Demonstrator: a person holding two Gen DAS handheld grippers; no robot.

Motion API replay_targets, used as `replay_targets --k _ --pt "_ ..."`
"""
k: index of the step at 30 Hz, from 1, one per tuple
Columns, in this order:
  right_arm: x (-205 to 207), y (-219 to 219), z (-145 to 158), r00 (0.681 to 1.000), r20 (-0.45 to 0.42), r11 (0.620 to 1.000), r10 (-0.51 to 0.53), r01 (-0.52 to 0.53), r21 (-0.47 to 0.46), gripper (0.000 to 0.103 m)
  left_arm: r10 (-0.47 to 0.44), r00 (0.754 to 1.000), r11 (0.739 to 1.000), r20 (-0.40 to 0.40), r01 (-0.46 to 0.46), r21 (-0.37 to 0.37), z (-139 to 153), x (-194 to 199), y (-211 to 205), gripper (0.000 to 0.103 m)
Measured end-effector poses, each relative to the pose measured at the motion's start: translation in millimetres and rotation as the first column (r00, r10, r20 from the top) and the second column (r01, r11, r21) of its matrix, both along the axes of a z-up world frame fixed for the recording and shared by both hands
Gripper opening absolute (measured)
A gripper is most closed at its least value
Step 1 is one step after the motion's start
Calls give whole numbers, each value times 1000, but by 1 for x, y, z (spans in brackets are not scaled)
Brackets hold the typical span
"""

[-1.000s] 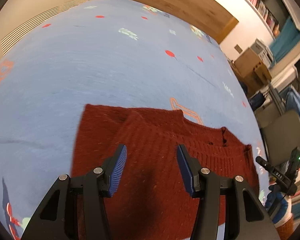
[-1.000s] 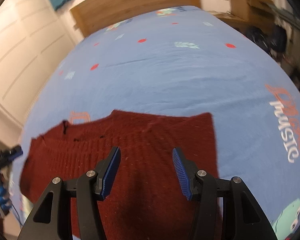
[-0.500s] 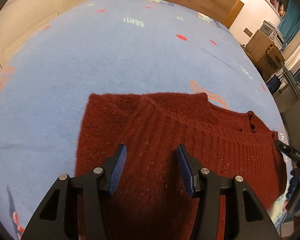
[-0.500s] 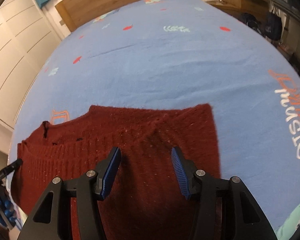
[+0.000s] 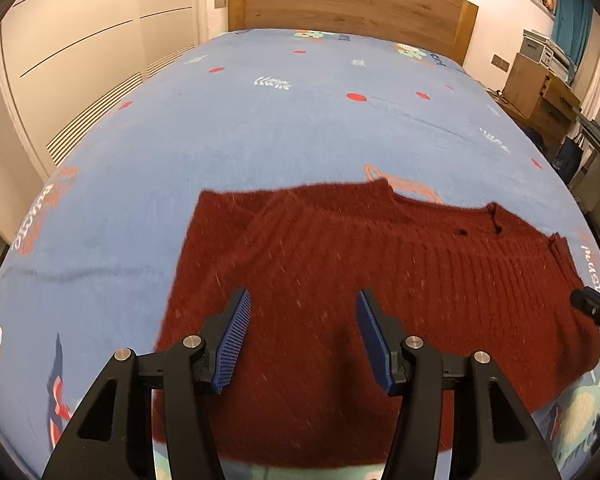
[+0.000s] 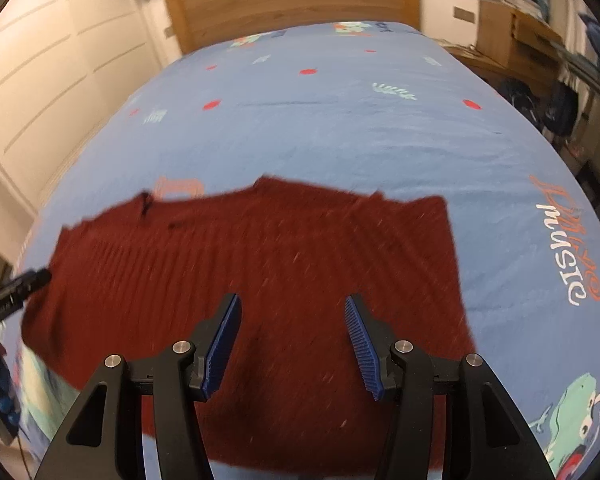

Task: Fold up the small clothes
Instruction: 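Lift both grippers up and away from the folded sweater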

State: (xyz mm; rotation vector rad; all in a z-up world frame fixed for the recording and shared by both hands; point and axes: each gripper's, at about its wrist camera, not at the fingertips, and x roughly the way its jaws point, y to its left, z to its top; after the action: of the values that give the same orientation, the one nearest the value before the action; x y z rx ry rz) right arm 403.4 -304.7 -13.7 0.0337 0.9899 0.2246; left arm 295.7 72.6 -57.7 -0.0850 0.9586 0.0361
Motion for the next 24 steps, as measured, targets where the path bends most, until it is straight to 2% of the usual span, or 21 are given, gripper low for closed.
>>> replay_targets --k 5,7,10,14,19,24 --pt "-13 5 -20 999 -28 997 18 -20 -72 56 44 998 999 -42 -43 23 -27 -11 -5 49" --pt "-16 0 -27 999 -40 995 11 -15 -95 56 54 998 998 -36 -53 21 -33 -15 -2 49" --pt "-19 -16 -33 999 -42 996 -12 8 -85 60 63 998 998 -18 -62 8 -33 -22 2 50" --pt "-25 -30 -28 999 -32 996 -44 42 -81 60 70 997 997 23 -71 34 -25 -28 -2 50" --pt "-35 -17 -18 1000 5 997 -18 18 -74 61 53 997 997 56 -56 54 -24 -33 -14 50" --pt "-37 -3 -31 1000 -9 996 10 -10 -85 61 38 998 997 41 -41 67 -35 -36 -18 50"
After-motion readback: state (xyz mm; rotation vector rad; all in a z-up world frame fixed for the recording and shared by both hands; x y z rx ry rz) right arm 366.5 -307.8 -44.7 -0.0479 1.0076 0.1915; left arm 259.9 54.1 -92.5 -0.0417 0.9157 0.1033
